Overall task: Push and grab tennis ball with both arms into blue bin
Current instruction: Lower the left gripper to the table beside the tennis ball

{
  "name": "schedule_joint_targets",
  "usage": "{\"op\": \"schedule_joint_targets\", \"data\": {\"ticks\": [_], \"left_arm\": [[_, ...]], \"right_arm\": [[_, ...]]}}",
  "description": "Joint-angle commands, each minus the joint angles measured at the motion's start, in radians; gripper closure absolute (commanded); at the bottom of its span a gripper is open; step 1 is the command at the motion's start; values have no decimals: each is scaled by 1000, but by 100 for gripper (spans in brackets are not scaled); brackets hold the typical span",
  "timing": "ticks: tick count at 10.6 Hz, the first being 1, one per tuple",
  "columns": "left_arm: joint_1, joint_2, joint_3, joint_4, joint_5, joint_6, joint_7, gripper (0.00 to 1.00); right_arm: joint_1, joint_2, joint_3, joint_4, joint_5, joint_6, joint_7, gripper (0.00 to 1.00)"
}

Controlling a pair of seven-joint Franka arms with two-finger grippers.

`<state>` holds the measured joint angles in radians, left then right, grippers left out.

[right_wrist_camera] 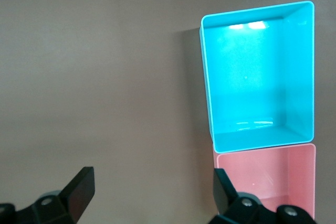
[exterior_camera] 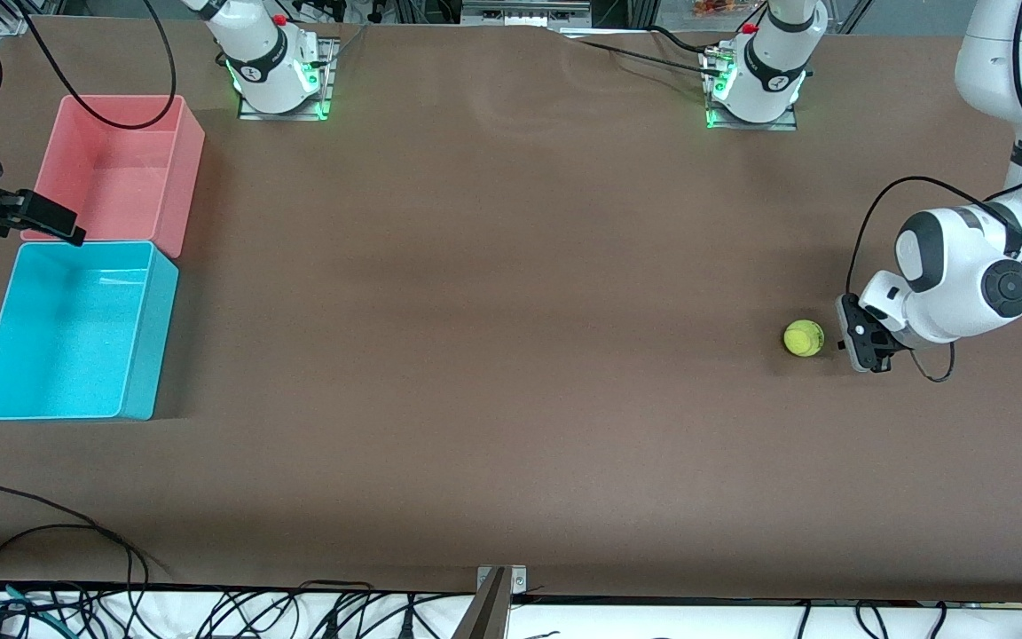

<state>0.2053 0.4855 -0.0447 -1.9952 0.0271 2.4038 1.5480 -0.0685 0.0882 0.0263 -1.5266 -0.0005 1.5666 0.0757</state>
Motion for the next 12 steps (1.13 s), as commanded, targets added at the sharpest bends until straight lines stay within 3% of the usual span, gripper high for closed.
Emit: {"op": "schedule_joint_targets", "data": {"ticks": [1, 12], "left_arm": [[12, 35, -6, 29, -4, 3, 53, 100], [3, 56, -12, 24, -12, 5, 58, 100]], "right_arm": [[-7, 10, 6, 25, -10, -17, -13, 0], [-7, 12, 6, 25, -10, -17, -14, 0]]}}
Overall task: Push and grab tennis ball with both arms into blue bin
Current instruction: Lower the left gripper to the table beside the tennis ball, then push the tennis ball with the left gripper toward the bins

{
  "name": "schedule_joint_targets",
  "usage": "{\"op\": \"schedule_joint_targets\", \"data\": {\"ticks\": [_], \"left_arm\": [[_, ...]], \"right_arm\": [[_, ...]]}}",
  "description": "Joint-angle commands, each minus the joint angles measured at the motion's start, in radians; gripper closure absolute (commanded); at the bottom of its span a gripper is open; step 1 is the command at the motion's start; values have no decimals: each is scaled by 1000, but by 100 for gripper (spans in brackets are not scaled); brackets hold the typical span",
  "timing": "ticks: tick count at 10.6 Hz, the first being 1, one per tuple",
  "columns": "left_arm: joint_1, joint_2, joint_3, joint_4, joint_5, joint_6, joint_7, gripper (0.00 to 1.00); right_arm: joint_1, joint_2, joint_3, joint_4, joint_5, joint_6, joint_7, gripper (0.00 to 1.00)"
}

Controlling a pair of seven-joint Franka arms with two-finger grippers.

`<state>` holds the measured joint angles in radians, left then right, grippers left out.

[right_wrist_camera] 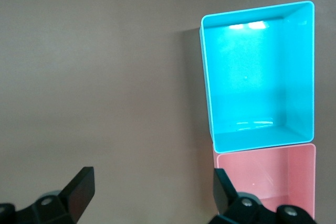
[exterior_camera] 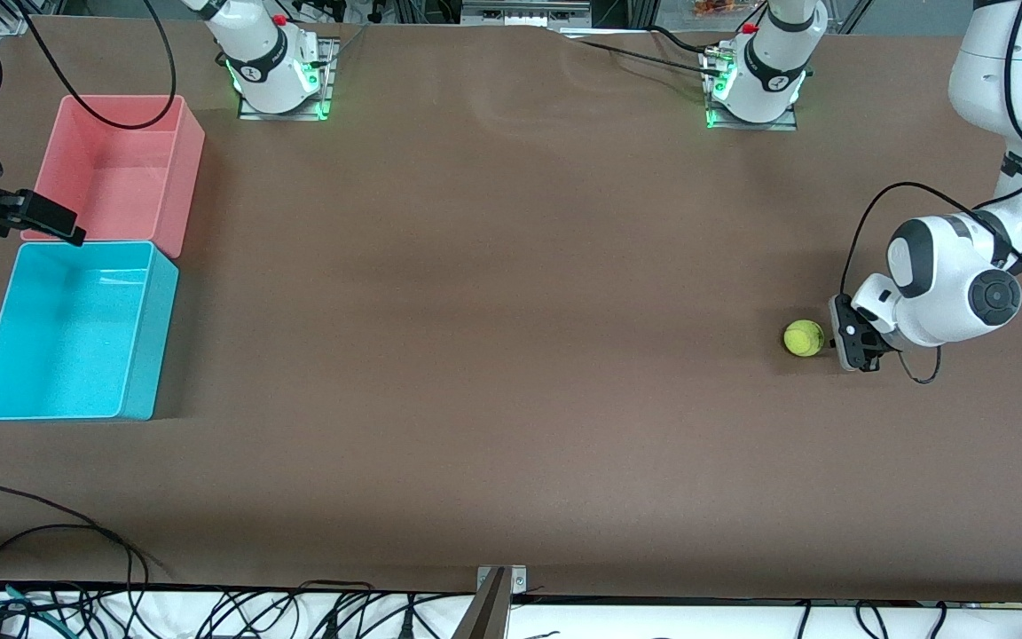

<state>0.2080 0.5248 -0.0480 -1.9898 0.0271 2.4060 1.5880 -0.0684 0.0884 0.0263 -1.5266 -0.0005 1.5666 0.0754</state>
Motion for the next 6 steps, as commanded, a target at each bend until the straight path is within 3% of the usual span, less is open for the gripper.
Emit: {"op": "schedule_joint_targets", "data": {"ticks": [1, 3, 6], "left_arm": [[-4, 18, -12, 16, -41, 2, 17, 100], [-34, 33, -44, 16, -90, 13, -32, 100], [-151, 34, -182, 28, -75, 16, -584, 100]], "right_arm": [[-8, 10, 6, 25, -10, -17, -14, 0], [-8, 11, 6, 25, -10, -17, -14, 0], [-8, 11, 6, 25, -10, -17, -14, 0]]}}
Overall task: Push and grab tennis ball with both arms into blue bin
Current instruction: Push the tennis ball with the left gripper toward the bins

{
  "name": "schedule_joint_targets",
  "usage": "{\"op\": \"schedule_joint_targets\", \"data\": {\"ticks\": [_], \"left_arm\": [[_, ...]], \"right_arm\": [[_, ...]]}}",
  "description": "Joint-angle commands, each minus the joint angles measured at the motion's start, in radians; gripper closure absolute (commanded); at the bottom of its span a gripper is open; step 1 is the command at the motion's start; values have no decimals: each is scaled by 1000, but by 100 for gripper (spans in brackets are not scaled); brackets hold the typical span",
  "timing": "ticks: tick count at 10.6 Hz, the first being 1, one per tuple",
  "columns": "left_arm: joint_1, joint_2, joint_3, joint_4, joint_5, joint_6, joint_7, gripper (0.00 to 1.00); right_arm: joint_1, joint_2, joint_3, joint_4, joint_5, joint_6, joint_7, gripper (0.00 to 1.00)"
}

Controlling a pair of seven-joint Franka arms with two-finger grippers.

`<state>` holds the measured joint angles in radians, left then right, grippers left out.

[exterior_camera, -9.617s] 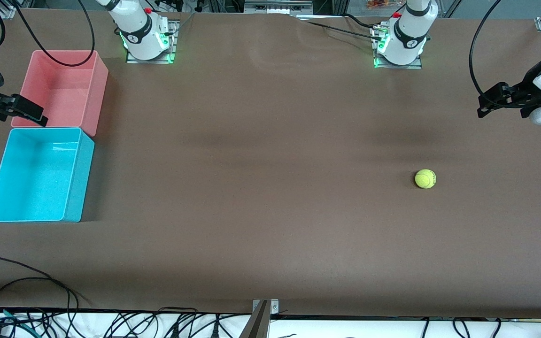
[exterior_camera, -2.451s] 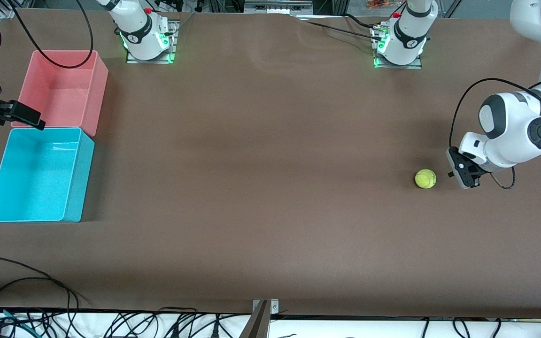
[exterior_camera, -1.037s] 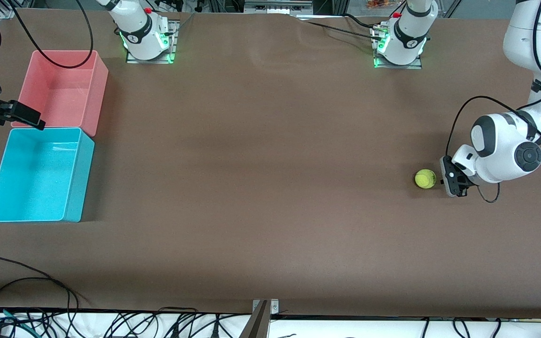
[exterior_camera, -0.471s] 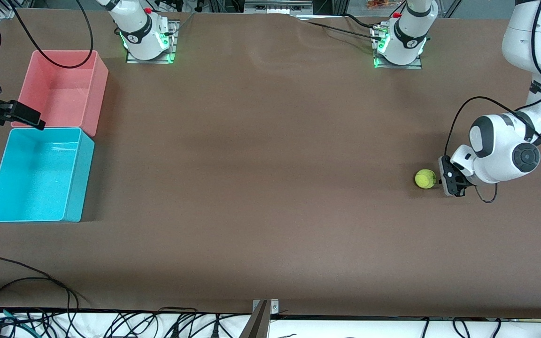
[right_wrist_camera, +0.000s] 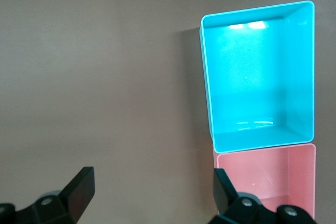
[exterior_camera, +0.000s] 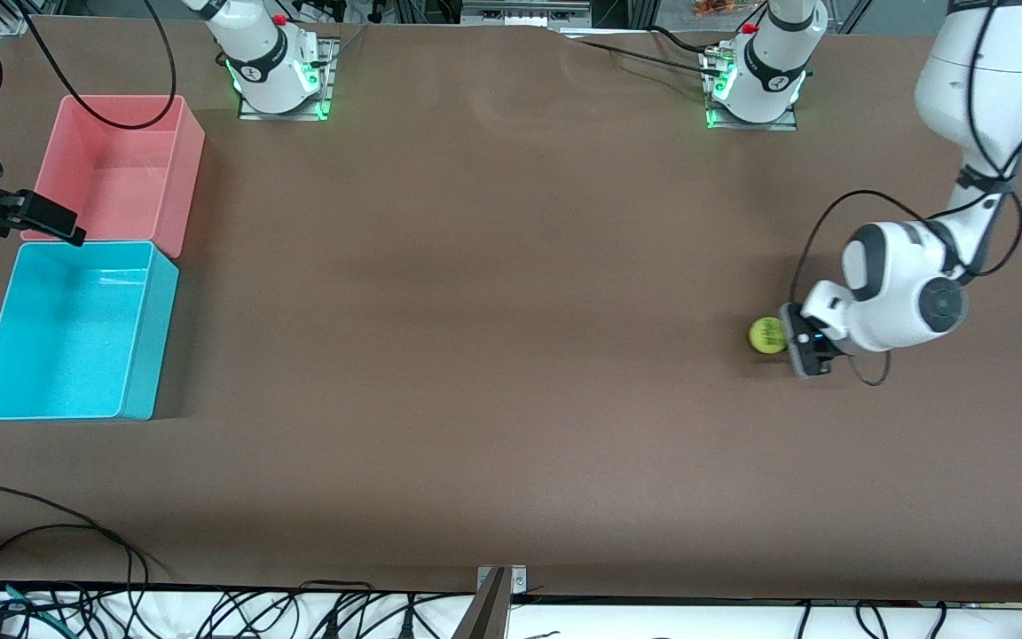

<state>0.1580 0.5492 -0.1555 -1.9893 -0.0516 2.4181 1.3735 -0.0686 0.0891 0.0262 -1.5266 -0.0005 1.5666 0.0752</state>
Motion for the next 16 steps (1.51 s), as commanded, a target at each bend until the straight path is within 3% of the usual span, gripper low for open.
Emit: {"op": "schedule_joint_targets", "data": {"ticks": [1, 3, 5, 8, 10, 11, 13, 16], "left_arm": [[-145, 6, -78, 39, 34, 3, -464, 100], [-141, -3, -76, 35, 41, -5, -470, 99], [-127, -3, -75, 32, 41, -5, -468, 78], [-97, -17, -68, 30, 41, -8, -467, 56], [-52, -34, -67, 30, 39, -10, -386, 48], [-48, -54, -43, 29, 39, -10, -354, 0], [-49, -119, -6, 6, 32, -10, -361, 0], [-25, -277, 25, -121, 36, -10, -360, 0]], "right_arm": [[-8, 11, 6, 25, -10, -17, -14, 0], [-8, 12, 6, 25, -10, -17, -14, 0], [-8, 15, 6, 25, -10, -17, -14, 0], [-8, 15, 4, 25, -10, -17, -14, 0], [-8, 15, 6, 25, -10, -17, -14, 0], [-8, 15, 6, 25, -9, -17, -15, 0], [-8, 15, 6, 26, -10, -17, -14, 0], [-8, 15, 4, 25, -10, -19, -15, 0]]}}
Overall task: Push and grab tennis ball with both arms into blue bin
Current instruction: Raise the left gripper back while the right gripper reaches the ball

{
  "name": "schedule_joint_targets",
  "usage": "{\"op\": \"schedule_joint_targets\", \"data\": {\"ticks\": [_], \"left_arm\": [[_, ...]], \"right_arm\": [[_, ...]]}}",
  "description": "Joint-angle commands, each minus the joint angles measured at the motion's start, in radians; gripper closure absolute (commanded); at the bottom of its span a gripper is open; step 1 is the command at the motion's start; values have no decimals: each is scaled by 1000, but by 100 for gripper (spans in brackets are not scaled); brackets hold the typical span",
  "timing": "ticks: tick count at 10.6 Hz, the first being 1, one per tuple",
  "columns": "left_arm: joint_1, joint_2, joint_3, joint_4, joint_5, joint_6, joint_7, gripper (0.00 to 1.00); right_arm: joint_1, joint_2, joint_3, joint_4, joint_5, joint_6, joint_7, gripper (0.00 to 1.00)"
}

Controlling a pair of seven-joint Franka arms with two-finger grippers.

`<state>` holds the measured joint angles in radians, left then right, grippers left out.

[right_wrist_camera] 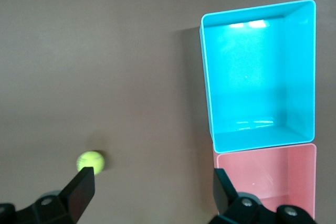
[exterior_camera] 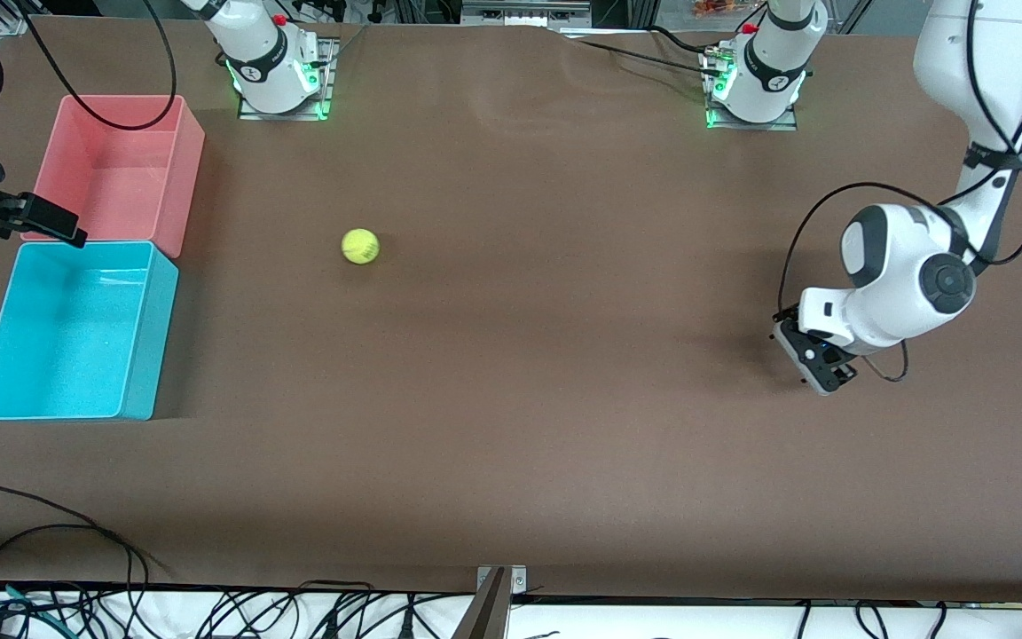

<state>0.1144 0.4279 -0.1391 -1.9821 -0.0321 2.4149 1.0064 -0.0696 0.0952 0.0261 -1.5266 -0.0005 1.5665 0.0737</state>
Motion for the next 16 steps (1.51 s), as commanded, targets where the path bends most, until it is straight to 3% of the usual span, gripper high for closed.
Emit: {"op": "schedule_joint_targets", "data": {"ticks": [1, 4, 16], "left_arm": [[19, -202, 9, -170, 17, -8, 8, 0], [19, -268, 9, -201, 17, -8, 8, 0], [24, -302, 26, -193, 17, -7, 5, 0]], "right_arm": [[-7, 9, 5, 25, -10, -19, -14, 0], [-7, 9, 5, 25, -10, -19, -14, 0], [4, 14, 11, 19, -4, -60, -8, 0]]}}
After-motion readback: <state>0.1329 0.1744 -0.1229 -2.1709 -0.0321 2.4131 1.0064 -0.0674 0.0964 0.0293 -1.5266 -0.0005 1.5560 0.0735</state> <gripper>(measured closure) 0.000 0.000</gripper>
